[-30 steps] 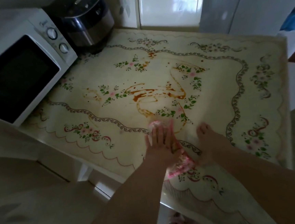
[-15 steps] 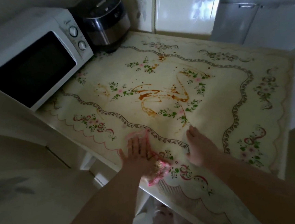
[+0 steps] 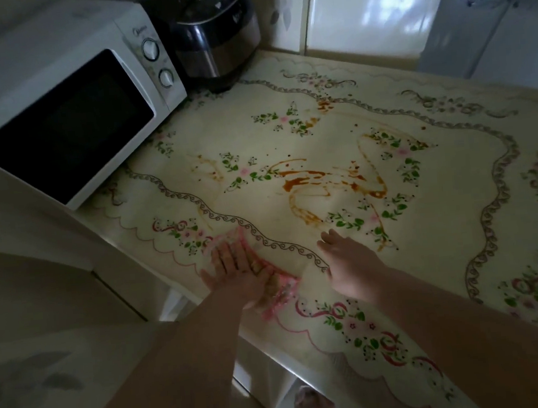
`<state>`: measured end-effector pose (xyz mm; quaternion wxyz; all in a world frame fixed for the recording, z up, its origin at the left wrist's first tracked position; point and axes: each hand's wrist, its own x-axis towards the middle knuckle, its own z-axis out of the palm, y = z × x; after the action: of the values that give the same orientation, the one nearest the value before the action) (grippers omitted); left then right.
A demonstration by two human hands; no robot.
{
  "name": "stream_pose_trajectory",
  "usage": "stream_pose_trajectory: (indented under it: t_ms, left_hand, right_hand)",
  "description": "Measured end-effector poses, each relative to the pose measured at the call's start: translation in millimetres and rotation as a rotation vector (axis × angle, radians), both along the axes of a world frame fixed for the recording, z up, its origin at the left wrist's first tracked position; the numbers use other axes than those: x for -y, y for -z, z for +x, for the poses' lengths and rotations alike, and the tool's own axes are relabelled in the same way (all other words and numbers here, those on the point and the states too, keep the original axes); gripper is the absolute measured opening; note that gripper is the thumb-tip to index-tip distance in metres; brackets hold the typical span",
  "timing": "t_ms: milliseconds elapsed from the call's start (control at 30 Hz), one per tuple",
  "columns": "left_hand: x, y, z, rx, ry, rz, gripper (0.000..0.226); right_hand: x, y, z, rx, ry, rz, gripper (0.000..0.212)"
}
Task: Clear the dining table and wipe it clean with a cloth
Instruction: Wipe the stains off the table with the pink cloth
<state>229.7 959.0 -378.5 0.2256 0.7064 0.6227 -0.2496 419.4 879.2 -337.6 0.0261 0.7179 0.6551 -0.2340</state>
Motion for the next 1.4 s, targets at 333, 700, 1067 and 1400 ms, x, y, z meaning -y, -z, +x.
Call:
stream_pose_trajectory:
  t_ms: [333, 700, 1067, 1400]
  left_hand:
    - [-97, -1, -31, 0.001, -0.083, -0.002, 0.099]
    - [-182, -8, -32, -0.006, -0.053, -0.012, 0.101]
    - [-266, -8, -22, -0.040, 0.061, 0.030, 0.103]
    - [-291, 2, -9, -0.048, 0.288, 0.108, 0.094]
  right_hand:
    - [-73, 6, -33, -0.070, 0.028, 0.021, 0.064]
    - [-118, 11, -9, -0.031, 0.179, 0.215, 0.048]
    - [-129, 14, 42, 0.057, 0.560, 0.077, 0.056]
    - [-93, 22, 70, 0.174, 0.740, 0.057, 0.062]
